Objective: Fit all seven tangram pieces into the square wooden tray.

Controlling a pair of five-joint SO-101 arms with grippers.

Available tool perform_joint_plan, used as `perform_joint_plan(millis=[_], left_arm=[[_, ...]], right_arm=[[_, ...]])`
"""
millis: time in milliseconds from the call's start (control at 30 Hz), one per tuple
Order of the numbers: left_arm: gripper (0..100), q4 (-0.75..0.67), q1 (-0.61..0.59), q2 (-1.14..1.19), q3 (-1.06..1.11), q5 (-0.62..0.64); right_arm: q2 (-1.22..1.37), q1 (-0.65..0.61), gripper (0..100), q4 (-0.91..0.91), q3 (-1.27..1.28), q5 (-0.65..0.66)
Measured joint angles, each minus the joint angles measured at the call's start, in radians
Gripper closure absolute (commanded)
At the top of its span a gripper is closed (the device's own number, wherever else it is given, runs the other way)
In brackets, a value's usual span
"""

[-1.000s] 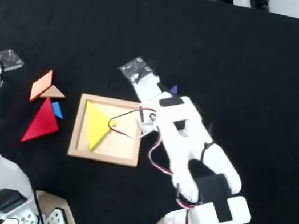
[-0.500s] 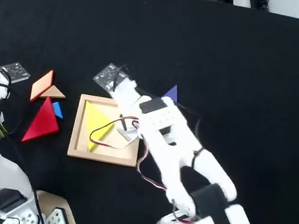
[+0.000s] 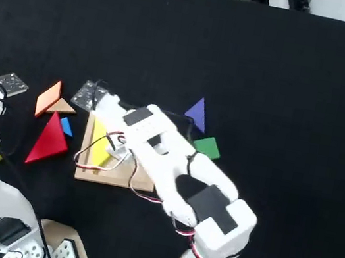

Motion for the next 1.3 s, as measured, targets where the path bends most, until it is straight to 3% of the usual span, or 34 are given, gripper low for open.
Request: perform_joint_plan(millis=[133,367,567,700,833,933,1167,1300], left_arm=[[86,0.000,0.000,0.000,0.003,0.000],[86,-0.009,0.002,-0.003,0.031,0.000],[86,-0.009,0.021,-0.006,0.034,0.000],[86,-0.009,0.035,-0.006,0.034,0.028],[86,-0.009,0.054,-0.006,0.034,0.121],[86,-0.009,0.066,-0.006,0.034,0.150],[86,-0.009,0.068,-0.006,0.037,0.160],[86,-0.009,0.068,-0.006,0.037,0.160]], right_arm=[[0.000,-0.071,98.8,0.000,-0.005,0.000],[-0.049,-0.072,98.8,0.000,-0.006,0.000],[-0.157,0.109,98.5,0.055,-0.006,0.000],[-0.166,0.206,86.4,0.095,-0.006,-0.117],[-0.155,0.212,75.6,0.106,-0.006,-0.276],[-0.112,0.212,77.9,0.106,-0.006,-0.370],[0.064,0.213,80.7,0.106,-0.095,-0.394],[0.115,0.216,92.6,0.109,-0.155,-0.394]])
